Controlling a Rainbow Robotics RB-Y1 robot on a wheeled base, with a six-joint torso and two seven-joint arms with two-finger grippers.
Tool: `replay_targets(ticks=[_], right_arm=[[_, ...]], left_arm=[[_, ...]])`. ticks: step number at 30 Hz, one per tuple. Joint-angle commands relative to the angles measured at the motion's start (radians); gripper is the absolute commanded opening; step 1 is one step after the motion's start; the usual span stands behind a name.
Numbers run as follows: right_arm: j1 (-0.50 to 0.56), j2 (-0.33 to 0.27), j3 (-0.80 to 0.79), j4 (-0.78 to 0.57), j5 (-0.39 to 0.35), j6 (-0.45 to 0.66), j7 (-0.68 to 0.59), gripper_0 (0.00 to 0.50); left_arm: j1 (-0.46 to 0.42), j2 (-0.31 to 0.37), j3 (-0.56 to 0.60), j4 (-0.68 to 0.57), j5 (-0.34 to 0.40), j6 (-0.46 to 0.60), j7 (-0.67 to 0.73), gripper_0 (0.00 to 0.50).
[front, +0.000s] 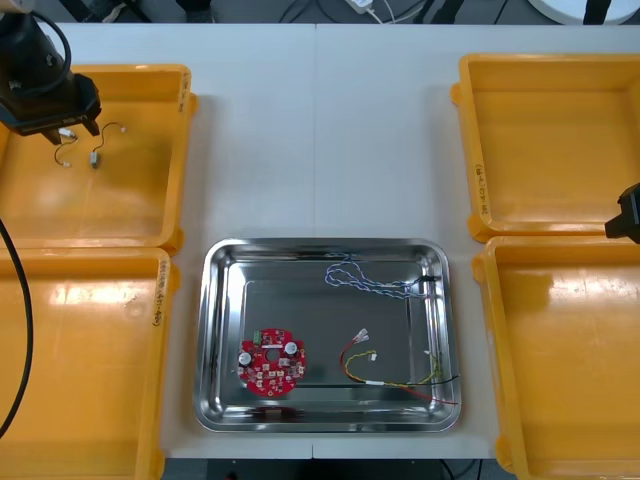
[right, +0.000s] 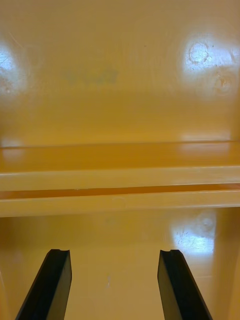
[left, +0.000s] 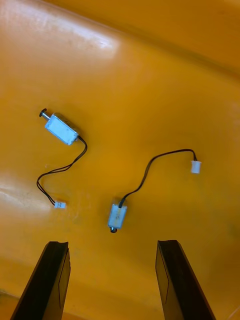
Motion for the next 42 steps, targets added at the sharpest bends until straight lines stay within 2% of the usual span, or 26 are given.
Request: replay_targets(ticks=[1,13,21,31,42], right_arm=[[0.004,-0.041,-0.031,-0.022,0.0,-0.001,0.024,0.5],[0.004,-0.041,-0.031,-0.022,0.0,-0.001,0.024,0.5],[0.004,-0.041,-0.031,-0.022,0.0,-0.001,0.024,0.5],[0.004,-0.041,-0.031,-0.022,0.0,-0.001,0.024,0.5],[0.004,-0.041,-0.031,-0.022,0.0,-0.001,0.024,0.5]], left_arm=[[-0.084,0.041,-0.018,0.033,0.0,-0.035,-0.068,0.5],[-0.082,0.021,-0.017,0.052,0.014,-0.052,-0.076,0.5],[-0.082,-0.002,-0.004,0.19,0.04,-0.285,-0.177,0.5],[-0.081,-0.01,-0.001,0.191,0.043,-0.304,-0.195,0.5],[-0.051,-0.05,0.04,0.19,0.043,-0.354,-0.197,0.5]])
